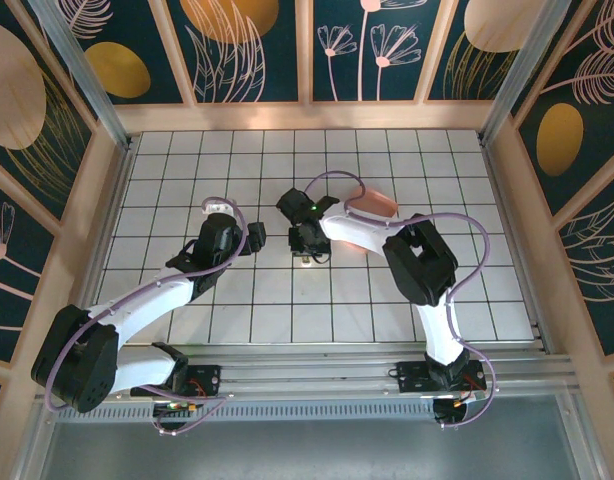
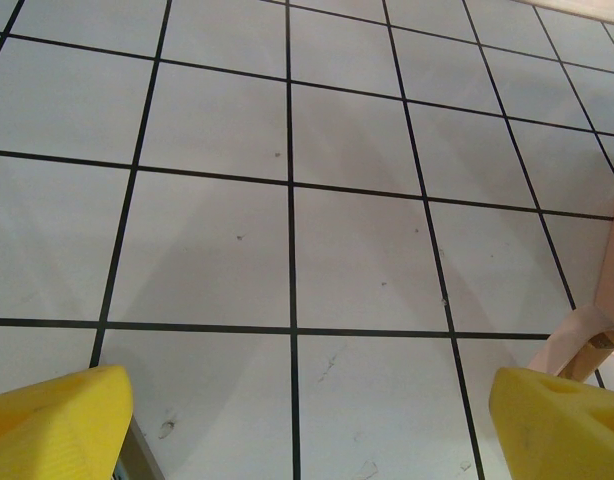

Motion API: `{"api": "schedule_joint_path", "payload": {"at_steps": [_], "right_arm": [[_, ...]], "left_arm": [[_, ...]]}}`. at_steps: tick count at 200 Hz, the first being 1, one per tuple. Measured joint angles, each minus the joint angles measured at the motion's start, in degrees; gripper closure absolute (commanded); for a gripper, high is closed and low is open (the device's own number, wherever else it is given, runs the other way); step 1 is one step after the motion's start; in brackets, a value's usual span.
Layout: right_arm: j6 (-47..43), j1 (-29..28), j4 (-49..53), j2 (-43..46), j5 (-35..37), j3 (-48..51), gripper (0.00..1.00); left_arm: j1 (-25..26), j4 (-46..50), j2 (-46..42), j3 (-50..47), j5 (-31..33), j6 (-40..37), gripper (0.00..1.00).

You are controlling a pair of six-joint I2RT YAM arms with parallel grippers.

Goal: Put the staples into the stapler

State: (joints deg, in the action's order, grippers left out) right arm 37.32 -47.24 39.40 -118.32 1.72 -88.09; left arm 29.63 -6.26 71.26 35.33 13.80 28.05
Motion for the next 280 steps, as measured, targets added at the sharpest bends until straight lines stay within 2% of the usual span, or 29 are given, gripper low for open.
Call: {"api": "schedule_joint_path", "payload": {"at_steps": [102, 164, 280], "right_arm": [[-1.05, -0.90, 6.10, -3.26, 2.97, -5.25, 0.78], [-1.22, -1.40, 5.90, -3.37, 4.35, -5.29, 0.83], [-1.22, -1.62, 5.88, -1.57, 8.94, -5.57, 0.84]], "left_arm": [[0.00, 0.02, -0.02, 0.00, 0.20, 0.00, 0.09], [0.00, 0.04, -0.28, 0.00, 0.17, -0.02, 0.09], [0.00, 0.04, -0.28, 0.07, -0.09, 0.00, 0.09]]}}
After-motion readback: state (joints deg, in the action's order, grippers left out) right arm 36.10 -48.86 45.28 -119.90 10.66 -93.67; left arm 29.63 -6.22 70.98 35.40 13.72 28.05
